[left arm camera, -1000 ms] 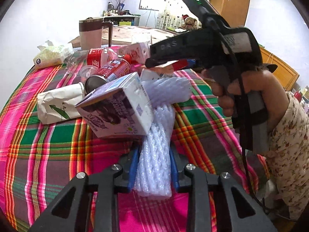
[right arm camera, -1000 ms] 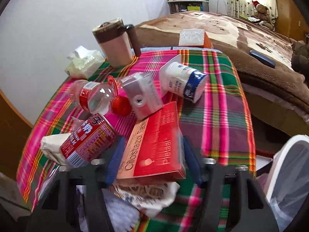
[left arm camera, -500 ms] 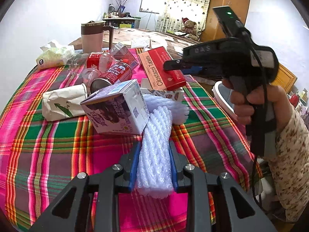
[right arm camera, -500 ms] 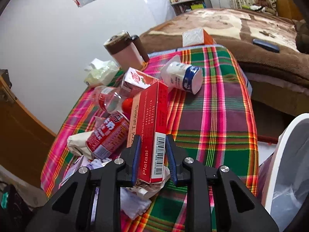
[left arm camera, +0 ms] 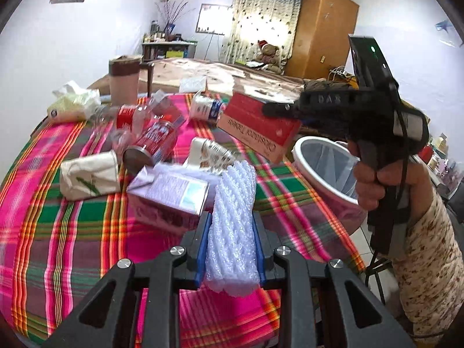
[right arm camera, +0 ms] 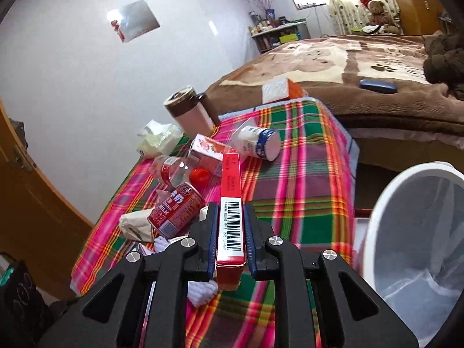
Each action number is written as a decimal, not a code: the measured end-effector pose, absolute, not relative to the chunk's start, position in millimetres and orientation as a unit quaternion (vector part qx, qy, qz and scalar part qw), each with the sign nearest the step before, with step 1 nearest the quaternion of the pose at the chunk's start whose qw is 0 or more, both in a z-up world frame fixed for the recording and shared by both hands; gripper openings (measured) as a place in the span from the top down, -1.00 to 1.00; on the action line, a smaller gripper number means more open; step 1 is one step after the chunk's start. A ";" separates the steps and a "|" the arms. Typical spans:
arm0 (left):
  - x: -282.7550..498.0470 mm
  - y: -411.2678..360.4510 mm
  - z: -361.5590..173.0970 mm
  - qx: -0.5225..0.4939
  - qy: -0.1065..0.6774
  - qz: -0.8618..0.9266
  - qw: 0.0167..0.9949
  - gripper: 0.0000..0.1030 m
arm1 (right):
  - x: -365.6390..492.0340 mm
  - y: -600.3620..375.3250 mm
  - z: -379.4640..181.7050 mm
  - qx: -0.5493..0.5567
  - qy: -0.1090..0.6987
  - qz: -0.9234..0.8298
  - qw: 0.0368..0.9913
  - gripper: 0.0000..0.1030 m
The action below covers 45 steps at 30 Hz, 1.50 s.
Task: Collect trash
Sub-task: 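Carry the red box over the wastebasket and open the right tool while the left tool carries the foam sleeve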
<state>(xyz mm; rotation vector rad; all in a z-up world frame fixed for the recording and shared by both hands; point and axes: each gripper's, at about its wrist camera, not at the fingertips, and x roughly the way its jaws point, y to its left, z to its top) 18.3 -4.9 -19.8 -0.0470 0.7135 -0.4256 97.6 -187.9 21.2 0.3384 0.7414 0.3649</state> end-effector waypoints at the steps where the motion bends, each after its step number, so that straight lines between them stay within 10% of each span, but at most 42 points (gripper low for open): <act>1: 18.1 -6.8 -17.2 -0.024 0.344 -0.208 0.915 0.47 | 94.8 -191.5 22.6 0.166 0.355 0.172 0.904 0.67; 40: 110.2 -227.3 -16.2 0.061 0.359 -0.349 0.863 0.46 | 52.6 -360.9 -7.9 0.152 0.369 -0.091 0.912 0.66; 45: 114.3 -229.8 -20.4 0.054 0.369 -0.353 0.858 0.14 | 54.0 -368.6 -15.7 0.159 0.380 -0.098 0.906 0.64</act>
